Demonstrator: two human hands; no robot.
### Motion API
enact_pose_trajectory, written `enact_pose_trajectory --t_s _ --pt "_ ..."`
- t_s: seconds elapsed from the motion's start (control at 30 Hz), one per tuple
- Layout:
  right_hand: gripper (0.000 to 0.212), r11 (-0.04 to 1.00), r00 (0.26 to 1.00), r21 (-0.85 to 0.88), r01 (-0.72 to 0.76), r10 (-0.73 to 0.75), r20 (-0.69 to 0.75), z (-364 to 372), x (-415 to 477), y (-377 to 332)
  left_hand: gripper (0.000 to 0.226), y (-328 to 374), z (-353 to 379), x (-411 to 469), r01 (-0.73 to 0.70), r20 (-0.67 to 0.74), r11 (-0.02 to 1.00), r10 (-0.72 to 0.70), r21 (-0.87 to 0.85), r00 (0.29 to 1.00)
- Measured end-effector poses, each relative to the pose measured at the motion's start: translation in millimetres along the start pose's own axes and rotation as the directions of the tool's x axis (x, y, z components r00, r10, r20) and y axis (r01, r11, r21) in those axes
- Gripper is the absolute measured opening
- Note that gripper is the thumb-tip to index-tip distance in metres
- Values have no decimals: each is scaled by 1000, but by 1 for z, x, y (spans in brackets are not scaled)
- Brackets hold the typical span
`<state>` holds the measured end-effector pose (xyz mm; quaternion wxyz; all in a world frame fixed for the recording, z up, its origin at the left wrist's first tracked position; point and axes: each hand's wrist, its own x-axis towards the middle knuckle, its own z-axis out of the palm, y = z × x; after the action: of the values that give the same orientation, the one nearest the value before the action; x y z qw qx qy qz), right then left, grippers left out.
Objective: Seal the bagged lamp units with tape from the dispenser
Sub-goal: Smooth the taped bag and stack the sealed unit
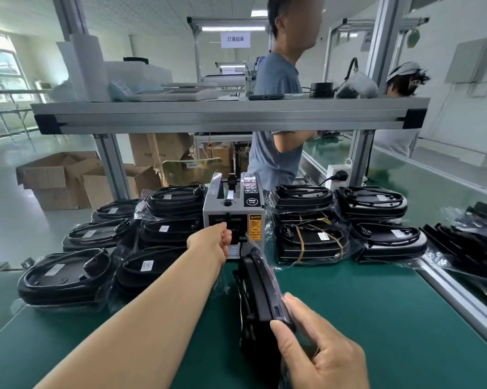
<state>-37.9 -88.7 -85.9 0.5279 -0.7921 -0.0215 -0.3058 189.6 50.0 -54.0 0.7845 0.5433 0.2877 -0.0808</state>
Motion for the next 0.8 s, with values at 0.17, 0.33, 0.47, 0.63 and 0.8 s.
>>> enact_pose_trajectory --t_s 0.17,0.33,0.47,0.63,0.8 --pt "44 999 999 37 -36 36 22 0 0 1 12 -2 12 8 -66 -35 985 61 -160 998" --pt "42 994 995 65 -91 89 32 -4 1 1 20 -7 5 -16 -212 -126 969 196 -125 972" --pt "40 980 981 95 -177 168 98 -6 1 7 16 -9 -32 -66 -269 386 960 219 81 896" --pt "40 962 962 126 -240 219 161 -8 3 7 18 -16 -62 -129 -397 733 856 31 331 679" --pt "49 962 955 123 -244 216 205 -10 3 3 16 -24 -59 -143 -520 717 698 13 492 696"
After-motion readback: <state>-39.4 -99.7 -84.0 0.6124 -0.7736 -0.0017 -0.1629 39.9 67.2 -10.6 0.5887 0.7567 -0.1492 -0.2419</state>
